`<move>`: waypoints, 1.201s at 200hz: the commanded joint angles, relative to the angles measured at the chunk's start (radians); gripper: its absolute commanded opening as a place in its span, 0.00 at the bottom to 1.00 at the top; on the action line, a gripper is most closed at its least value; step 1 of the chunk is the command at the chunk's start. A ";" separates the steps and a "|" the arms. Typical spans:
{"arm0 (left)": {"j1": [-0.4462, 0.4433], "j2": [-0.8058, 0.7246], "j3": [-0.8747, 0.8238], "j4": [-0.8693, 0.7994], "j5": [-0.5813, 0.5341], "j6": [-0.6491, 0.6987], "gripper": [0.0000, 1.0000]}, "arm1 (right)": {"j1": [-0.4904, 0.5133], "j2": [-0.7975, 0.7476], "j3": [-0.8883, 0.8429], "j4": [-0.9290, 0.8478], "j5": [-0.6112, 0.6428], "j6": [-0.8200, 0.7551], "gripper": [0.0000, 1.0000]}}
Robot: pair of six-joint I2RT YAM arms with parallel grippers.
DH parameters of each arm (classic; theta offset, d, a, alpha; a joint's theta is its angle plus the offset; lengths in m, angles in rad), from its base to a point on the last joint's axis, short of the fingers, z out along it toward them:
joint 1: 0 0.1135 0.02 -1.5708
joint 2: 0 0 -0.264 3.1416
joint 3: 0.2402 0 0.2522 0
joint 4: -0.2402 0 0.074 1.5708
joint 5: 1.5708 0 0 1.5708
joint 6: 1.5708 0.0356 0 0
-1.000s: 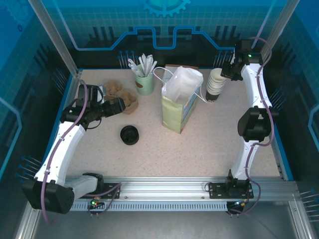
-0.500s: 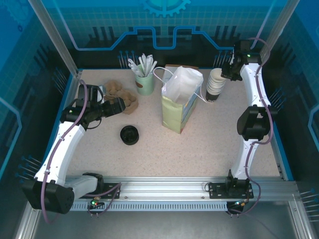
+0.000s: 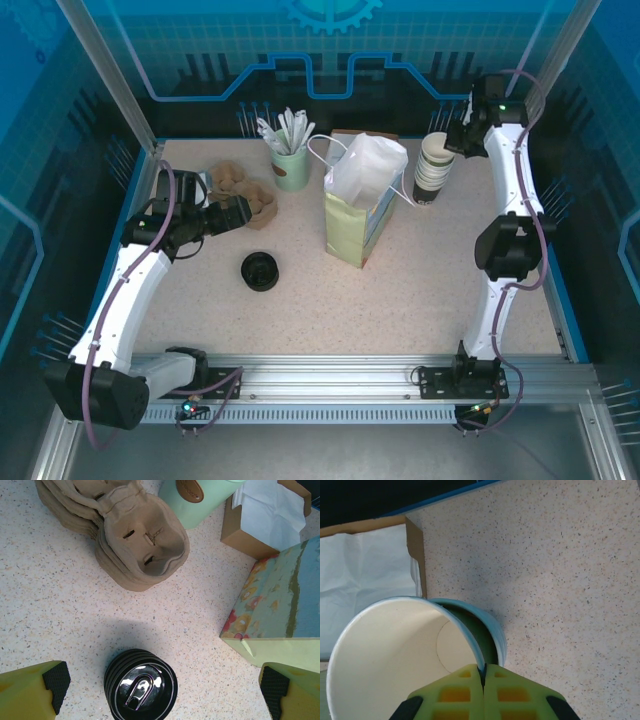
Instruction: Pack the takeout coffee
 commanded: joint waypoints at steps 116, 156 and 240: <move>-0.087 -0.034 0.075 -0.070 -0.016 -0.012 0.99 | 0.001 -0.469 -0.045 -0.199 -0.031 0.002 0.00; -0.145 -0.038 0.044 -0.062 -0.035 -0.028 0.99 | 0.010 -0.769 -0.478 -0.120 -0.070 0.021 0.00; -0.177 -0.068 -0.180 0.060 -0.037 -0.138 0.98 | 0.211 -1.198 -1.149 0.120 -0.099 0.162 0.00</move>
